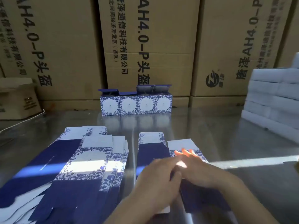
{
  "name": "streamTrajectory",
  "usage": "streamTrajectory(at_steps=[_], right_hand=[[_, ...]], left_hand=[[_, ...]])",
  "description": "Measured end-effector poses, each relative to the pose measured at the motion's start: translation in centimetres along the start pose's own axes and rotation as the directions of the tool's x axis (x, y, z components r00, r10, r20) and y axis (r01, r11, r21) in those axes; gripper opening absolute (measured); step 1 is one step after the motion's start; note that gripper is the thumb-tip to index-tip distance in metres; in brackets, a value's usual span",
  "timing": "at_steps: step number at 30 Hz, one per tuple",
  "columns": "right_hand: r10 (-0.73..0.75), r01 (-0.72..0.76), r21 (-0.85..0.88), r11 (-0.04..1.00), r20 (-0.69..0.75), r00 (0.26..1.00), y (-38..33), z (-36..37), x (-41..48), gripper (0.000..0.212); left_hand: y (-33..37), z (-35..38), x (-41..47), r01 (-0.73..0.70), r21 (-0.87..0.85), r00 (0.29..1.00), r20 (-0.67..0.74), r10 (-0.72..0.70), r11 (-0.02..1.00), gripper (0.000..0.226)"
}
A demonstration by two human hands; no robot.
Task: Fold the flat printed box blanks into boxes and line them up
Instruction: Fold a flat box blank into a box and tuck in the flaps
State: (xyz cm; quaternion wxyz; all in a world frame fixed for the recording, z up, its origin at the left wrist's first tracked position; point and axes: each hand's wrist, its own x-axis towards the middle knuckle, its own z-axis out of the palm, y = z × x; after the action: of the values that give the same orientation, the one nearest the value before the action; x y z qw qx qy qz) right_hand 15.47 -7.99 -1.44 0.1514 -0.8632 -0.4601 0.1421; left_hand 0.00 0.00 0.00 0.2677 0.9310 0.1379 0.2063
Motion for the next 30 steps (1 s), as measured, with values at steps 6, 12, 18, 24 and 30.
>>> streamTrajectory(at_steps=[6, 12, 18, 24, 30], right_hand=[[0.111, -0.123, -0.121, 0.985, -0.098, 0.989, 0.1, 2.5, 5.2, 0.060], [0.080, -0.098, -0.114, 0.989, -0.154, 0.985, 0.9, 2.8, 6.0, 0.059], [0.111, -0.128, -0.080, 0.988, -0.187, 0.976, 1.2, 1.8, 5.9, 0.048], [0.382, -0.440, -0.200, 0.875, -0.273, 0.883, 2.5, -0.2, 4.7, 0.049], [0.376, -0.428, -0.168, 0.888, -0.270, 0.887, 3.2, -0.4, 4.6, 0.039]], left_hand=[[-4.0, 3.3, 5.7, 0.366, 0.344, 0.905, 0.087, -0.417, 0.865, 0.057], [-6.2, 4.5, 6.2, 0.336, 0.374, 0.926, 0.038, -0.376, 0.864, 0.058], [-6.8, 3.8, 7.0, 0.388, 0.297, 0.911, 0.023, -0.412, 0.872, 0.072], [-8.1, 1.8, 7.5, 0.502, 0.172, 0.861, -0.007, -0.509, 0.848, 0.089], [-9.3, 0.1, 7.5, 0.485, 0.125, 0.873, -0.010, -0.487, 0.866, 0.081]])
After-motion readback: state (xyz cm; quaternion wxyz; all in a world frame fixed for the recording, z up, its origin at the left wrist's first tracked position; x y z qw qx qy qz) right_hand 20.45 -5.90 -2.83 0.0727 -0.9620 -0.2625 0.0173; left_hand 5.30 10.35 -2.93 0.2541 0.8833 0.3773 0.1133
